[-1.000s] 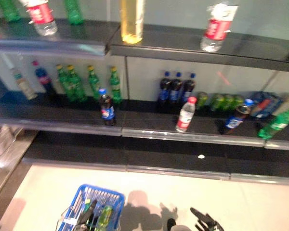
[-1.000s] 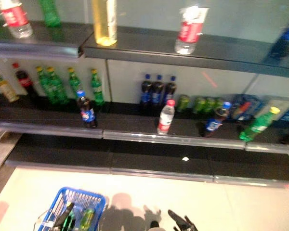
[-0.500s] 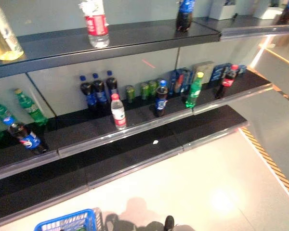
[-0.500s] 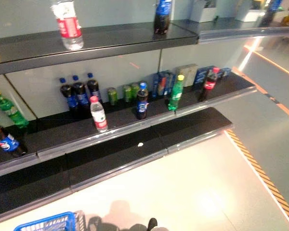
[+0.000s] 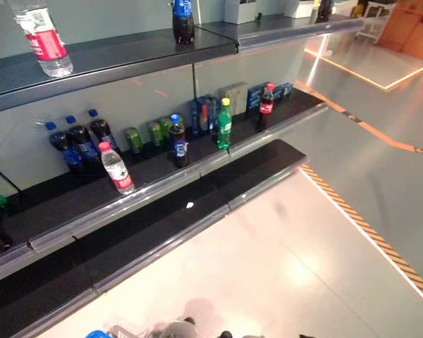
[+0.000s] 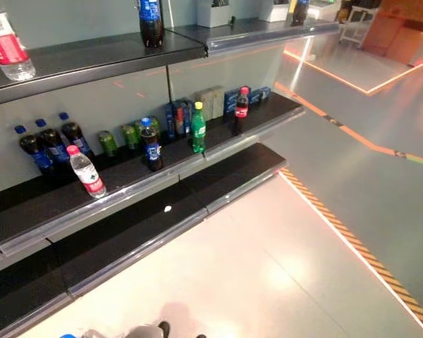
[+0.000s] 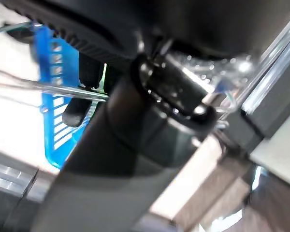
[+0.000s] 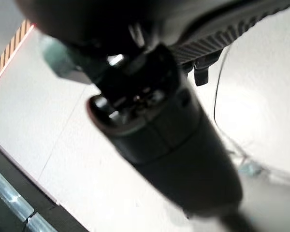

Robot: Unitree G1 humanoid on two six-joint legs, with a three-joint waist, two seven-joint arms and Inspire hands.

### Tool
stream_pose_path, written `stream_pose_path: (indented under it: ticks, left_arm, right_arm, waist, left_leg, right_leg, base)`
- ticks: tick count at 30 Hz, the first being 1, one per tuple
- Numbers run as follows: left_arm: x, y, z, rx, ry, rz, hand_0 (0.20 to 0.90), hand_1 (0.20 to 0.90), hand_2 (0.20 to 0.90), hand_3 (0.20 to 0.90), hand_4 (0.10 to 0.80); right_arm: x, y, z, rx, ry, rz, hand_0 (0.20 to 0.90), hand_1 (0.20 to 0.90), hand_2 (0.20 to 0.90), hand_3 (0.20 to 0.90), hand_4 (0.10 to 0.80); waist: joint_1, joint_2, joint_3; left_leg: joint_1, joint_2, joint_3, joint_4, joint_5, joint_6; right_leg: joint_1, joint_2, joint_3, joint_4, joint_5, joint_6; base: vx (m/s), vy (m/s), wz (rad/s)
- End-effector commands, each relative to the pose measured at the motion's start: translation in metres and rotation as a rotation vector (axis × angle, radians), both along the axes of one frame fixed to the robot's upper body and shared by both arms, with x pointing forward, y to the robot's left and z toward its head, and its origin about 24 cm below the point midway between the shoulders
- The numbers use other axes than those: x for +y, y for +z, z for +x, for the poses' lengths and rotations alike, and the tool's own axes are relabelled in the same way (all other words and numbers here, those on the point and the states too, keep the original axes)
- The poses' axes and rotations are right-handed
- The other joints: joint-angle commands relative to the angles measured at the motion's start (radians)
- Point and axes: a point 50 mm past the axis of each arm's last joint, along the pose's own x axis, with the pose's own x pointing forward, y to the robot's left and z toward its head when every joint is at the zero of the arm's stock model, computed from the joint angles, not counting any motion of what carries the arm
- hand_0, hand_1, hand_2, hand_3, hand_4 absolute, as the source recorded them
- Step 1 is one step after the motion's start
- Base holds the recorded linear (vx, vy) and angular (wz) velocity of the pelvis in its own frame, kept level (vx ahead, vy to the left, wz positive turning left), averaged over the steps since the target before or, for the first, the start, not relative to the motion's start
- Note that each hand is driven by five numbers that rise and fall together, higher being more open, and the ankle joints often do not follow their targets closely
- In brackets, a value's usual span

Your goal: Pick up the drink and place into the basket.

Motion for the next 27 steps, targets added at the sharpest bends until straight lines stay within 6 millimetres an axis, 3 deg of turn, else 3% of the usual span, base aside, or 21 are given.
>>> stream_pose_path:
  ticks: [1, 4, 6, 7, 8, 9, 11, 13, 16, 18, 20, 22, 25, 27]
  left_arm:
    - [0.074, 0.033, -0.050, 0.145, 0.066, 0.323, 0.300, 0.300, 0.300, 0.200, 0.100]
    - [0.073, 0.033, -0.048, 0.151, 0.084, 0.327, 0.300, 0.300, 0.300, 0.200, 0.100]
    - [0.073, 0.033, -0.041, 0.158, 0.104, 0.325, 0.300, 0.300, 0.300, 0.200, 0.100]
    - [0.073, 0.033, -0.038, 0.159, 0.111, 0.327, 0.300, 0.300, 0.300, 0.200, 0.100]
    - [0.074, 0.033, -0.037, 0.157, 0.111, 0.330, 0.300, 0.300, 0.300, 0.200, 0.100]
    - [0.075, 0.033, -0.034, 0.157, 0.107, 0.334, 0.300, 0.300, 0.300, 0.200, 0.100]
    - [0.082, 0.036, -0.025, 0.161, 0.080, 0.349, 0.300, 0.300, 0.300, 0.200, 0.100]
    - [0.086, 0.038, -0.019, 0.166, 0.060, 0.352, 0.300, 0.300, 0.300, 0.200, 0.100]
    - [0.089, 0.039, 0.001, 0.149, 0.050, 0.351, 0.300, 0.300, 0.300, 0.200, 0.100]
    - [0.093, 0.041, 0.014, 0.119, 0.044, 0.355, 0.300, 0.300, 0.300, 0.200, 0.100]
    - [0.094, 0.042, 0.024, 0.088, 0.028, 0.362, 0.300, 0.300, 0.300, 0.200, 0.100]
    - [0.091, 0.041, 0.025, 0.070, 0.029, 0.365, 0.300, 0.300, 0.300, 0.200, 0.100]
    - [0.082, 0.035, 0.022, 0.058, -0.005, 0.354, 0.300, 0.300, 0.300, 0.200, 0.100]
    - [0.071, 0.030, 0.016, 0.065, -0.009, 0.349, 0.300, 0.300, 0.300, 0.200, 0.100]
  right_arm:
    - [0.010, 0.006, 0.028, -0.098, 0.066, 0.021, 0.900, 0.900, 0.900, 0.900, 0.800]
    - [0.017, 0.004, 0.026, -0.096, 0.070, 0.034, 0.900, 0.900, 0.900, 0.900, 0.800]
    - [0.022, 0.002, 0.023, -0.075, 0.065, 0.038, 0.900, 0.900, 0.900, 0.900, 0.800]
    - [0.023, 0.001, 0.019, -0.063, 0.065, 0.043, 0.900, 0.900, 0.900, 0.900, 0.800]
    - [0.023, 0.000, 0.018, -0.060, 0.064, 0.045, 0.900, 0.900, 0.900, 0.900, 0.800]
    - [0.022, 0.000, 0.015, -0.055, 0.065, 0.049, 0.900, 0.900, 0.900, 0.900, 0.800]
    - [0.021, -0.001, 0.009, -0.057, 0.042, 0.050, 0.900, 0.900, 0.900, 0.900, 0.800]
    - [0.020, -0.001, 0.009, -0.061, 0.021, 0.046, 0.900, 0.900, 0.900, 0.900, 0.800]
    - [0.017, 0.001, 0.014, -0.092, 0.008, 0.034, 0.900, 0.900, 0.900, 0.900, 0.800]
    - [0.016, 0.002, 0.016, -0.111, 0.018, 0.022, 0.900, 0.900, 0.900, 0.900, 0.800]
    - [0.014, 0.003, 0.017, -0.116, 0.013, 0.005, 0.900, 0.900, 0.900, 0.900, 0.800]
    - [0.013, 0.003, 0.018, -0.114, 0.017, 0.000, 0.900, 0.900, 0.900, 0.900, 0.800]
    - [0.009, 0.004, 0.023, -0.105, 0.013, 0.002, 0.900, 0.900, 0.900, 0.900, 0.800]
    - [0.006, 0.003, 0.018, -0.061, -0.009, -0.004, 0.900, 0.900, 0.900, 0.900, 0.800]
  waist:
    - [0.035, 0.030, 0.007]
    - [0.043, 0.017, -0.009]
    - [0.038, -0.023, -0.024]
    - [0.039, -0.045, -0.033]
    - [0.039, -0.048, -0.037]
    - [0.040, -0.053, -0.046]
    - [0.026, -0.035, -0.061]
    - [0.000, -0.029, -0.063]
    - [-0.058, 0.012, -0.049]
    - [-0.083, 0.009, -0.028]
    - [-0.114, 0.004, -0.004]
    - [-0.127, 0.018, 0.007]
    - [-0.134, 0.007, -0.002]
    - [-0.139, -0.002, -0.017]
  left_leg:
    - [-0.179, -0.087, 0.076, -0.052, 0.226, 0.122]
    - [-0.190, -0.092, 0.111, -0.012, 0.202, 0.146]
    - [-0.163, -0.120, 0.102, 0.046, 0.135, 0.191]
    - [-0.153, -0.137, 0.104, 0.066, 0.111, 0.211]
    - [-0.150, -0.136, 0.108, 0.069, 0.107, 0.219]
    - [-0.136, -0.133, 0.117, 0.067, 0.094, 0.232]
    - [-0.064, -0.112, 0.085, 0.051, 0.064, 0.249]
    - [-0.023, -0.106, 0.064, 0.046, 0.048, 0.251]
    - [0.056, -0.076, 0.027, 0.047, 0.013, 0.252]
    - [0.105, -0.081, 0.008, 0.053, -0.038, 0.252]
    - [0.170, -0.072, -0.053, 0.054, -0.116, 0.236]
    - [0.213, -0.040, -0.085, 0.050, -0.150, 0.224]
    - [0.253, 0.016, -0.092, 0.072, -0.186, 0.187]
    - [0.257, 0.066, -0.082, 0.155, -0.084, 0.150]
  right_leg:
    - [0.158, -0.006, -0.058, 0.051, -0.010, 0.158]
    - [0.181, 0.005, -0.048, 0.113, -0.046, 0.163]
    - [0.199, -0.021, -0.037, 0.216, -0.004, 0.202]
    - [0.202, -0.035, -0.034, 0.281, 0.071, 0.239]
    - [0.198, -0.032, -0.030, 0.310, 0.110, 0.253]
    - [0.191, -0.027, -0.029, 0.397, 0.190, 0.289]
    - [0.097, 0.014, -0.013, 0.655, 0.323, 0.341]
    - [0.010, 0.006, -0.010, 0.683, 0.302, 0.328]
    - [-0.217, -0.083, -0.061, 0.614, 0.218, 0.283]
    - [-0.321, -0.181, -0.087, 0.440, 0.259, 0.272]
    - [-0.370, -0.277, -0.074, 0.186, 0.306, 0.288]
    - [-0.362, -0.284, -0.063, 0.101, 0.340, 0.301]
    - [-0.304, -0.249, -0.041, 0.120, 0.293, 0.299]
    - [-0.245, -0.211, -0.055, 0.115, 0.246, 0.270]
  base:
    - [0.509, -0.122, -0.50]
    - [0.486, -0.068, -0.72]
    - [0.633, -0.018, -0.54]
    - [0.518, -0.007, 0.02]
    - [0.369, 0.001, 0.18]
    - [0.341, 0.002, 0.02]
    - [0.583, -0.028, 0.14]
    - [0.501, -0.052, 0.26]
    - [0.409, -0.074, 0.13]
    - [0.413, -0.222, 0.24]
    - [0.604, -0.441, 0.49]
    - [0.385, -0.333, 0.49]
    - [0.368, -0.355, 0.19]
    - [0.430, -0.389, 0.43]
